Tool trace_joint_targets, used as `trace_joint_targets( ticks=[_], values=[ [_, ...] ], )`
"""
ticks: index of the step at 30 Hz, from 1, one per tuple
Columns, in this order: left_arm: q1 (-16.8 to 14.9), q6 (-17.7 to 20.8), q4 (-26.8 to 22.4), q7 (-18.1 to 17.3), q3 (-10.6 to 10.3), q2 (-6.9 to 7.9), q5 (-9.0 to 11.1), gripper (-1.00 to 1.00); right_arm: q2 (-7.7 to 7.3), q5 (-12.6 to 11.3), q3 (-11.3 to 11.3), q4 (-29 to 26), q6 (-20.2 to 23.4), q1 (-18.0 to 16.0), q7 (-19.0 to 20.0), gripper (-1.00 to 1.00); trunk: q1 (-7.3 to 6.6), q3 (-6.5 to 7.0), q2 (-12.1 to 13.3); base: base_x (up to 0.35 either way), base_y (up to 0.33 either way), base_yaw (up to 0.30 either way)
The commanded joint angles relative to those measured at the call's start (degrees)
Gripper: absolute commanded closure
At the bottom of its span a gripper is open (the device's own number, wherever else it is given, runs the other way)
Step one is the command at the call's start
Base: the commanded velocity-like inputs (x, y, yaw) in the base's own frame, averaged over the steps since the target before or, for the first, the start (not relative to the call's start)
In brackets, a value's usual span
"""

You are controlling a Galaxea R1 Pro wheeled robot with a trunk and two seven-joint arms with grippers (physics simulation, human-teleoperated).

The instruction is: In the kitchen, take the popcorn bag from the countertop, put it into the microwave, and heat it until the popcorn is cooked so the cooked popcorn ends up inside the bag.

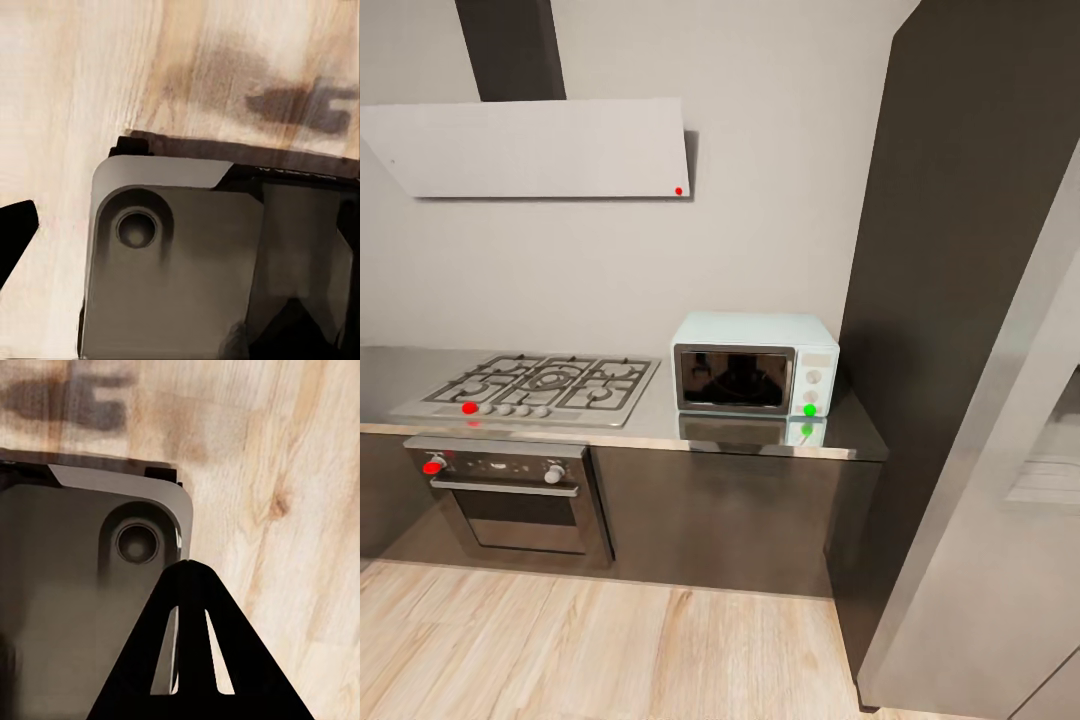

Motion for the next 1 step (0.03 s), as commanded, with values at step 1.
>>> trace_joint_targets(
  ticks=[1],
  values=[
    [-0.02, -0.07, 0.03, -0.2, -0.49, 0.56, 0.55, -1.0, -0.02, 0.41, -0.49, 0.11, -0.28, -0.06, 0.17, 1.0, 0.0, -0.07, -0.05, 0.0, 0.0, 0.0]
  ],
)
